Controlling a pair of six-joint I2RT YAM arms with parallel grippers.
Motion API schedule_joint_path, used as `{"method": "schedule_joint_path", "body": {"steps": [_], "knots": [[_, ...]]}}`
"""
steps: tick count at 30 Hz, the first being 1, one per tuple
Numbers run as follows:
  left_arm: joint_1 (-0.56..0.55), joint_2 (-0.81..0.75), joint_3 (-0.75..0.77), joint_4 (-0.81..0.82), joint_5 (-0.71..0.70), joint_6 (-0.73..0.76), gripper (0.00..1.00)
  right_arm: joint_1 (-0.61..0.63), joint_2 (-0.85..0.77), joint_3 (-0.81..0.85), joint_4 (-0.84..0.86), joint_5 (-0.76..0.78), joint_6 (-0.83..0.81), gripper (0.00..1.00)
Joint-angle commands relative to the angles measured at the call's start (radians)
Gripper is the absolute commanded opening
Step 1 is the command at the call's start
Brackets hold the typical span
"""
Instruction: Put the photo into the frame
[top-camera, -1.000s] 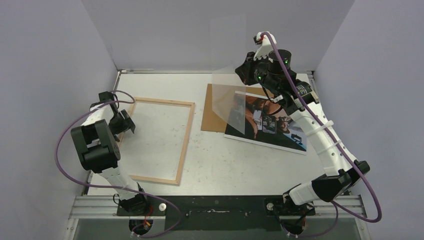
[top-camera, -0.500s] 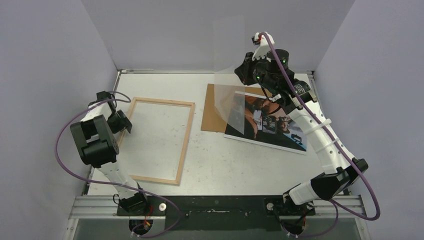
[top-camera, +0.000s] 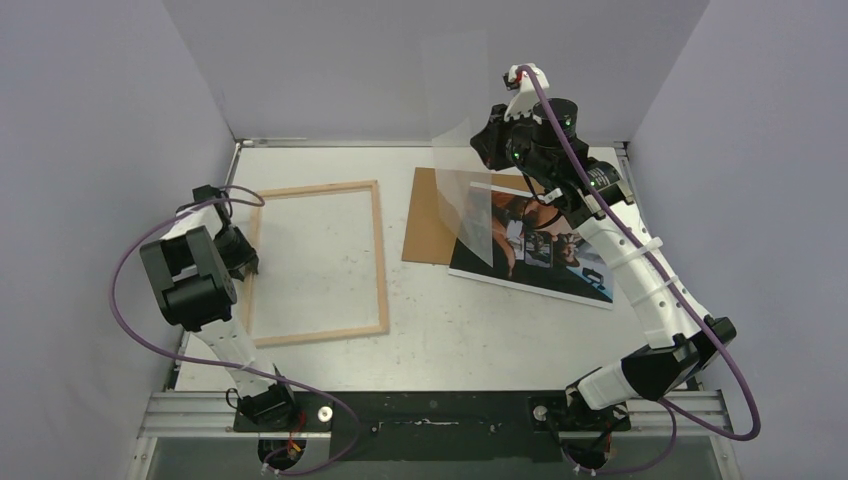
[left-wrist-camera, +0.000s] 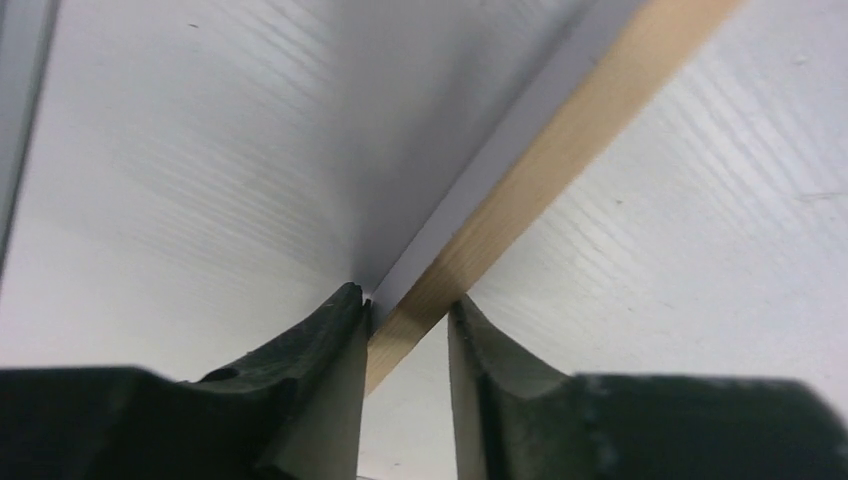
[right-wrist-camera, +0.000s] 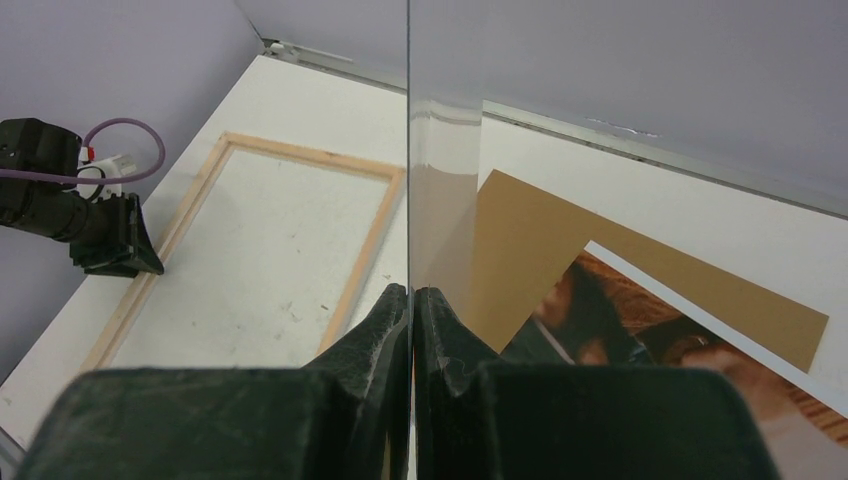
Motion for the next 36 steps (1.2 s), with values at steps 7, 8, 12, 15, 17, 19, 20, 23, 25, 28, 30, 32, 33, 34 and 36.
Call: {"method": "schedule_joint_path", "body": {"steps": [7, 8, 12, 15, 17, 19, 20, 23, 25, 28, 30, 32, 33, 34, 36], "knots": [[-0.099, -0.017, -0.032, 0.062, 0.139, -0.019, 0.18, 0.001, -0.013, 0.049, 0.062, 0.012, 0.007, 0.00], [-0.121, -0.015, -0.033, 0.071, 0.145, 0.009, 0.18, 0.002, -0.013, 0.049, 0.064, 0.009, 0.008, 0.00], [-0.203, 0.014, 0.000, 0.042, 0.071, 0.120, 0.01, 0.001, -0.016, 0.049, 0.063, 0.004, 0.011, 0.00], [-0.214, 0.015, 0.001, 0.032, 0.053, 0.170, 0.00, 0.002, -0.019, 0.047, 0.061, 0.003, 0.013, 0.00], [-0.213, 0.002, -0.009, 0.043, 0.059, 0.201, 0.00, 0.002, -0.023, 0.046, 0.059, 0.004, 0.013, 0.00], [-0.213, -0.016, -0.022, 0.059, 0.081, 0.231, 0.00, 0.002, -0.025, 0.043, 0.058, 0.004, 0.013, 0.00], [-0.214, -0.024, -0.028, 0.065, 0.113, 0.244, 0.00, 0.001, -0.026, 0.042, 0.058, 0.004, 0.016, 0.00], [-0.216, -0.044, -0.040, 0.081, 0.167, 0.268, 0.00, 0.003, -0.026, 0.040, 0.058, -0.001, 0.021, 0.00], [-0.221, -0.051, -0.047, 0.092, 0.196, 0.284, 0.00, 0.005, -0.026, 0.041, 0.059, -0.007, 0.024, 0.00], [-0.250, -0.063, -0.066, 0.112, 0.209, 0.323, 0.00, 0.010, -0.025, 0.040, 0.061, -0.010, 0.029, 0.00], [-0.266, -0.066, -0.074, 0.117, 0.197, 0.346, 0.00, 0.014, -0.026, 0.039, 0.061, -0.012, 0.030, 0.00], [-0.270, -0.066, -0.077, 0.121, 0.197, 0.350, 0.00, 0.015, -0.027, 0.036, 0.062, -0.012, 0.031, 0.00], [-0.271, -0.066, -0.080, 0.124, 0.203, 0.353, 0.00, 0.015, -0.027, 0.036, 0.064, -0.013, 0.032, 0.00], [-0.274, -0.069, -0.084, 0.130, 0.210, 0.358, 0.00, 0.015, -0.027, 0.034, 0.065, -0.013, 0.033, 0.00], [-0.287, -0.079, -0.100, 0.151, 0.218, 0.371, 0.00, 0.015, -0.027, 0.031, 0.065, -0.015, 0.034, 0.00]]}}
